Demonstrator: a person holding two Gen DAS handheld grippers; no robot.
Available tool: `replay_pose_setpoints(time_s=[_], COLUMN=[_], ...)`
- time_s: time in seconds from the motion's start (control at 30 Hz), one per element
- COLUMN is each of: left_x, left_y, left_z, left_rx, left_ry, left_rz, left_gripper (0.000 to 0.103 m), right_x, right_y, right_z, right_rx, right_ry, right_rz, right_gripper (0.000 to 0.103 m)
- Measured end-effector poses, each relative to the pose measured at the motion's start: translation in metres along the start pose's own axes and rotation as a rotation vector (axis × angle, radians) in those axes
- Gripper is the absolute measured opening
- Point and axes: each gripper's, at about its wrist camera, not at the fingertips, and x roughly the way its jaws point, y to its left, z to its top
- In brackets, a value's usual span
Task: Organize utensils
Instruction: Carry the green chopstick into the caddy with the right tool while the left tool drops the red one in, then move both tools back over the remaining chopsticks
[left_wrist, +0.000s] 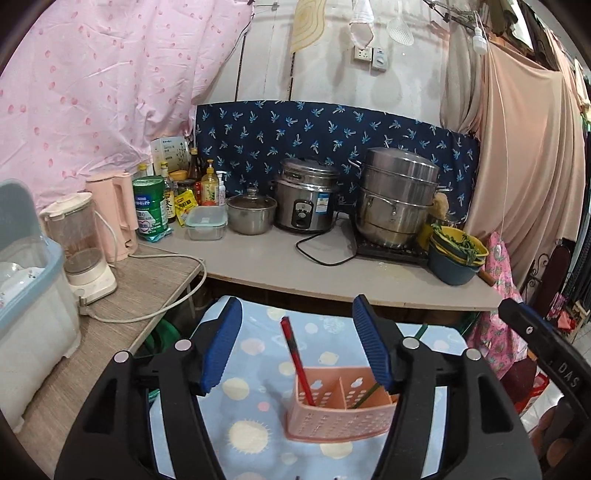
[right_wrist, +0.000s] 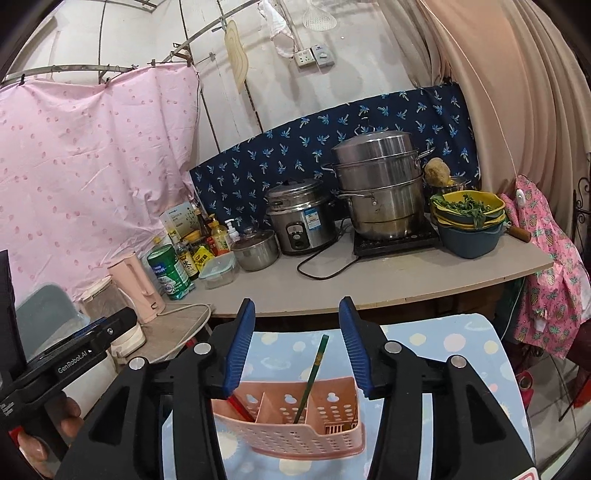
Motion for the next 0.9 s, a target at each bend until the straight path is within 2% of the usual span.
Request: replay_pose_setpoints(time_s=[0.17, 0.37, 0.5, 0.63, 0.9], left_x=[-0.025, -0.049, -0.065, -0.075, -0.093], left_y=[0.006, 0.017, 0.023, 0.032, 0.043], left_z=[-0.024, -0.072, -0.107, -0.149, -0.223], left_rx=[0.039, 0.088, 0.119, 0.127, 0.119], left_ry=[0.042, 0.115, 0.142, 0.207, 0.317], left_rz=[0.016, 0.021, 0.042, 0.042, 0.051], left_gripper=[0.063, 0.063, 0.063, 0.063, 0.063], right_x=[-0.031, -0.068, -0.092, -0.111, -0.138], right_y=[0.007, 0.019, 0.028, 0.036, 0.038], right_z=[-0.024, -0.071, -0.111, -0.156, -0.244], right_rx=[-0.021, -0.082, -0.134, -0.174, -0.177], right_ry=[0.022, 0.081, 0.122, 0.187, 0.316], right_rz=[0.006, -0.018, -0.035, -0.048, -0.075], right_gripper=[0.05, 0.051, 0.052, 0.052, 0.052])
